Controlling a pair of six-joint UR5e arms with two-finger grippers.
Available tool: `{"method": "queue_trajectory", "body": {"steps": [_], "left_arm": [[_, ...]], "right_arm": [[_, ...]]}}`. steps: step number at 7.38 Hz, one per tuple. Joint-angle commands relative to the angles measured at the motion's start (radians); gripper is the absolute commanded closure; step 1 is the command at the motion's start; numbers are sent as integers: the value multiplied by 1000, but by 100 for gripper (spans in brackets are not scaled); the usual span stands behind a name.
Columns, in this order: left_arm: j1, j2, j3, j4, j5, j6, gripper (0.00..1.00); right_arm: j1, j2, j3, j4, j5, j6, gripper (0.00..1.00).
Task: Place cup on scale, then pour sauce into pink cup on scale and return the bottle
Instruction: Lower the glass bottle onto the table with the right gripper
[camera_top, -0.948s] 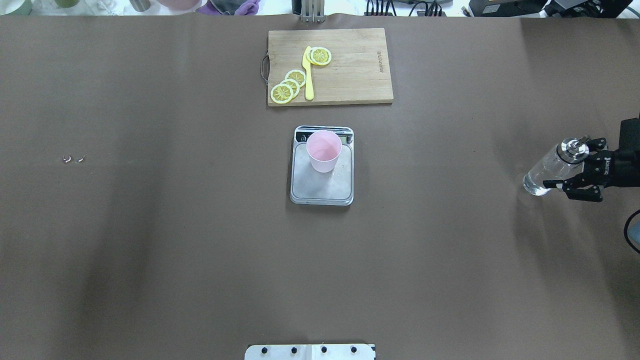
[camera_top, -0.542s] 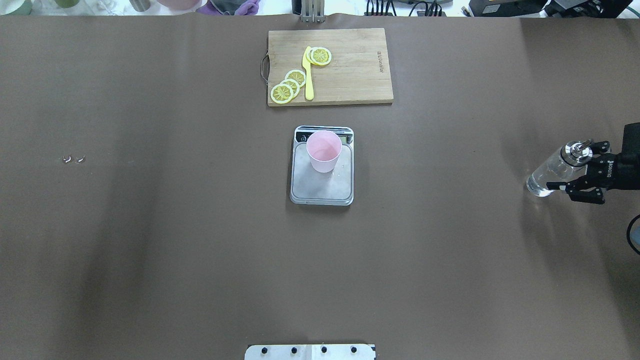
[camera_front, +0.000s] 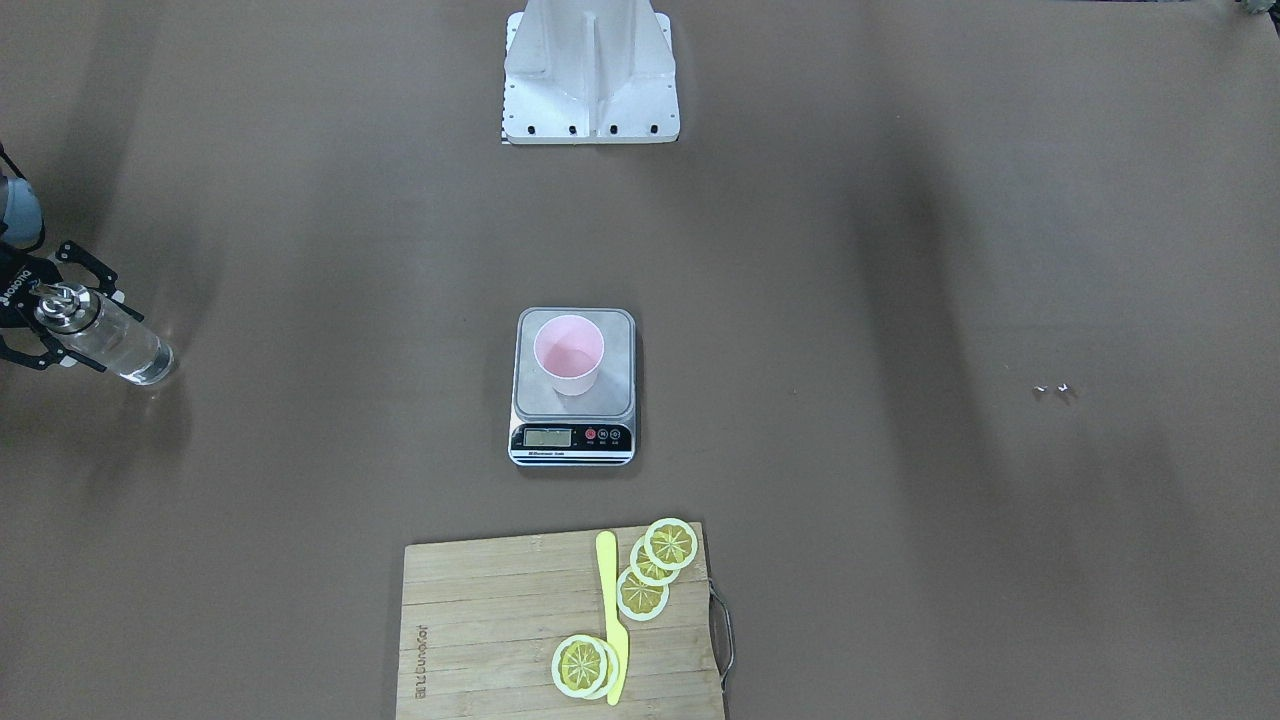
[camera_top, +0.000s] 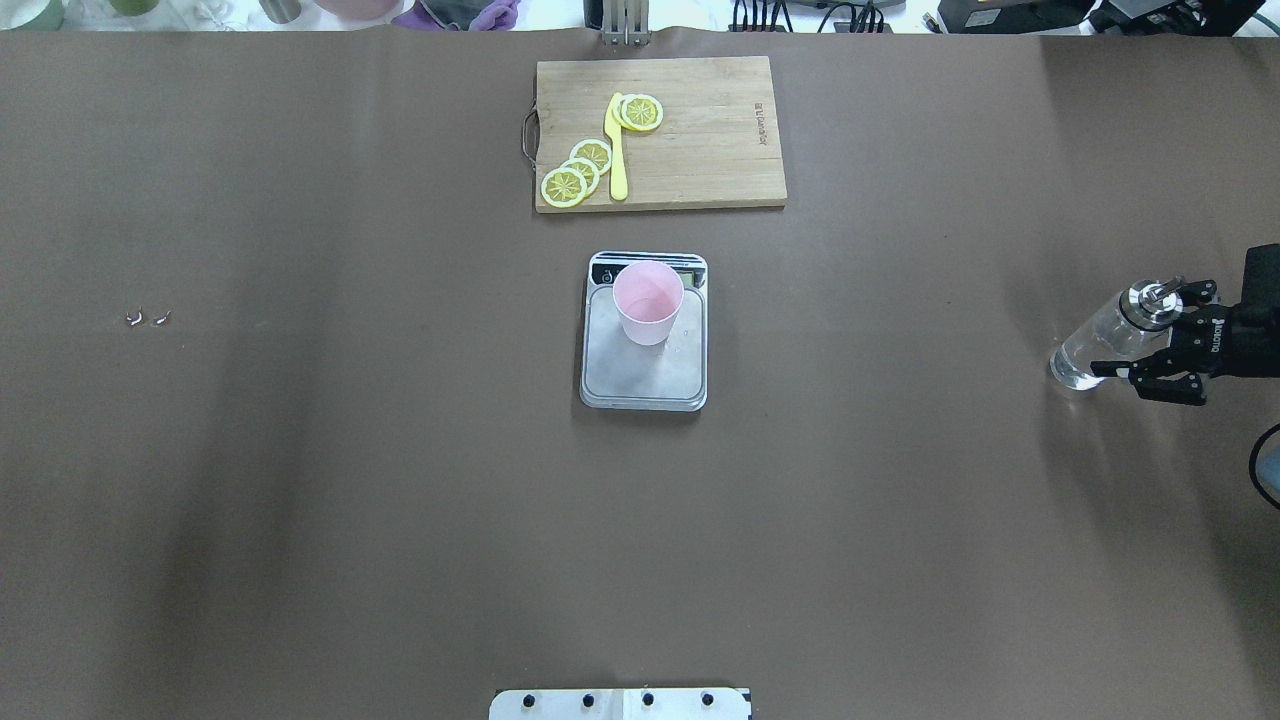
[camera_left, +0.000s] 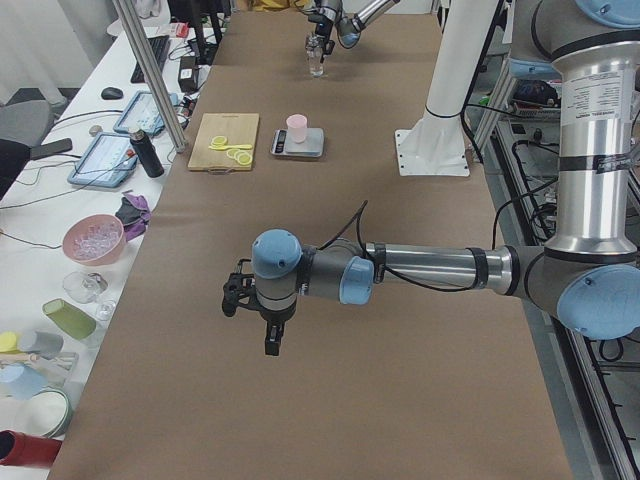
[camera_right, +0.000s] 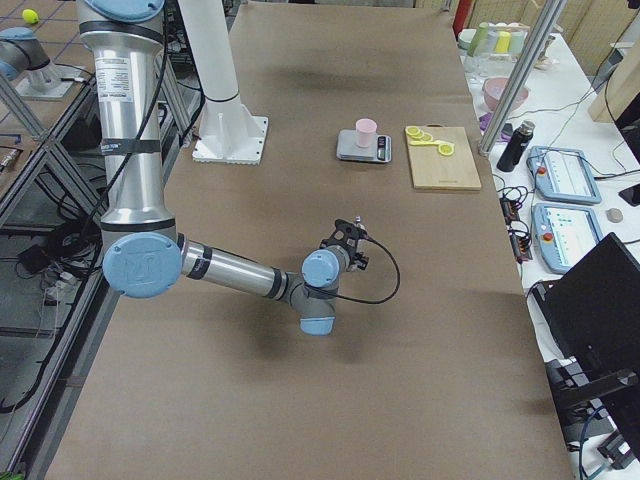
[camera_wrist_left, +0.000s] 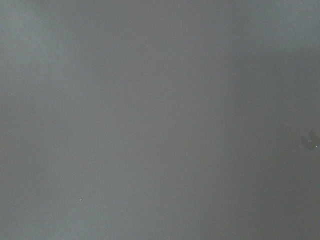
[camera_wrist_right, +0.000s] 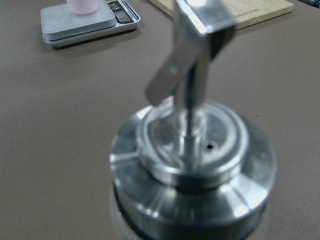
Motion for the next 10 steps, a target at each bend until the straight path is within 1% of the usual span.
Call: {"method": "queue_trajectory", "body": {"steps": [1,3,6,7,10], "left_arm": [[0,0,1,2,0,0,1],[0,0,-1,2,-2,-3,1],[0,-2,1,3,0,-5,1],[0,-2,1,3,0,-5,1],[0,-2,-2,3,-2,-3,1]], "right_arm": [[0,0,0,0,0,0,32],[1,0,0,0,0,2,27],[1,-3,0,0,2,2,14],[1,-9,0,0,3,5,0],[12,-47,0,17,13,9,0]]}}
